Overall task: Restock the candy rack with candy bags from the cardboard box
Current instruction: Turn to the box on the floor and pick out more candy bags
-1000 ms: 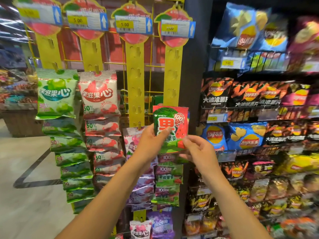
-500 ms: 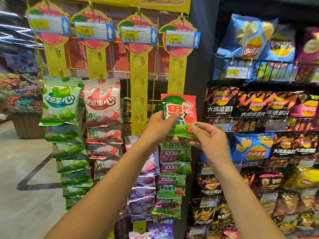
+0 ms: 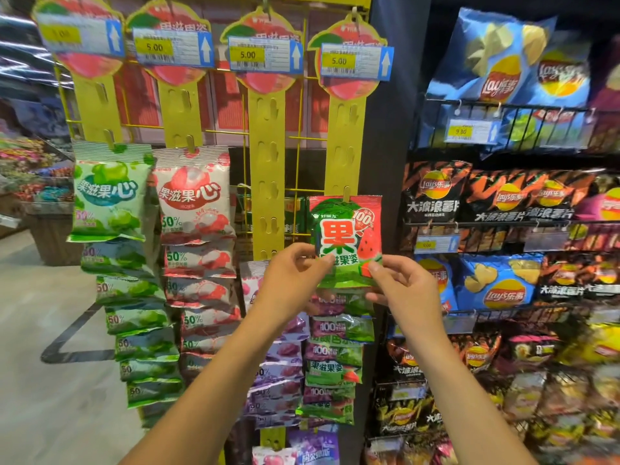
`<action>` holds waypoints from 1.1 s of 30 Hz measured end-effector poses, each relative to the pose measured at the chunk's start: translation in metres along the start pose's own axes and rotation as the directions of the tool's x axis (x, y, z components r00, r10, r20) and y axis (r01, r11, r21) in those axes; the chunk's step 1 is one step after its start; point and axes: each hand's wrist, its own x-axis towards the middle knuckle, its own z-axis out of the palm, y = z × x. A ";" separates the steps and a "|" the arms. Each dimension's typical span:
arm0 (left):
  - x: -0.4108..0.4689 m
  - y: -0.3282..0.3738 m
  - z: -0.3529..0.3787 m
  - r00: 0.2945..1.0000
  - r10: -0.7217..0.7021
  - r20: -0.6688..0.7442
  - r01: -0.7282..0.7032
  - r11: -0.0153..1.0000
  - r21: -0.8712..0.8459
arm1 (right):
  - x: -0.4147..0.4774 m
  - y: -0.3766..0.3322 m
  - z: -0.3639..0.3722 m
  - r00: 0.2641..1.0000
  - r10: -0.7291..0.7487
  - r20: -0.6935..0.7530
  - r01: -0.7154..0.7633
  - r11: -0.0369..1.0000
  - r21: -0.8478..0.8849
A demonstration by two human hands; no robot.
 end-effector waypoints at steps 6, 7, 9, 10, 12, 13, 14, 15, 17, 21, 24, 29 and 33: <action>-0.002 -0.009 -0.004 0.990 0.103 -0.092 -0.092 0.989 0.115 | 0.002 0.011 0.003 0.988 -0.146 -0.038 0.132 0.957 -0.258; -0.002 -0.009 -0.004 0.988 0.119 -0.094 -0.107 0.986 0.127 | 0.003 0.012 0.003 0.987 -0.156 -0.038 0.140 0.951 -0.276; 0.000 -0.011 -0.006 0.984 0.150 -0.095 -0.130 0.973 0.189 | 0.006 0.013 0.003 0.986 -0.162 -0.046 0.141 0.943 -0.303; 0.001 -0.012 -0.007 0.982 0.162 -0.095 -0.138 0.965 0.225 | 0.007 0.012 0.004 0.985 -0.163 -0.051 0.139 0.939 -0.316; 0.002 -0.014 -0.009 0.979 0.182 -0.095 -0.150 0.951 0.272 | 0.007 0.010 0.005 0.987 -0.151 -0.060 0.125 0.943 -0.310; 0.002 -0.015 -0.010 0.977 0.194 -0.092 -0.161 0.945 0.285 | 0.006 0.009 0.006 0.987 -0.145 -0.063 0.121 0.948 -0.295; 0.001 -0.015 -0.011 0.975 0.206 -0.087 -0.172 0.939 0.296 | 0.004 0.008 0.006 0.988 -0.142 -0.066 0.118 0.952 -0.284; -0.001 -0.016 -0.013 0.973 0.218 -0.079 -0.185 0.934 0.306 | 0.002 0.007 0.007 0.988 -0.136 -0.071 0.111 0.954 -0.279; -0.005 -0.019 -0.019 0.969 0.239 -0.056 -0.206 0.915 0.347 | -0.002 0.008 0.007 0.991 -0.111 -0.076 0.086 0.957 -0.276; -0.023 -0.028 -0.031 0.965 0.261 0.016 -0.239 0.856 0.458 | -0.022 0.007 0.007 0.995 -0.072 -0.062 0.048 0.944 -0.327; -0.044 -0.040 -0.037 0.952 0.288 0.103 -0.301 0.817 0.492 | -0.047 0.005 0.006 0.997 -0.038 -0.061 0.012 0.926 -0.376; -0.085 -0.074 -0.040 0.931 0.261 0.256 -0.363 0.742 0.563 | -0.101 0.016 -0.002 0.994 0.063 -0.086 -0.096 0.882 -0.461; -0.118 -0.102 -0.034 0.912 0.209 0.353 -0.395 0.677 0.621 | -0.156 0.026 -0.013 0.984 0.157 -0.082 -0.176 0.811 -0.558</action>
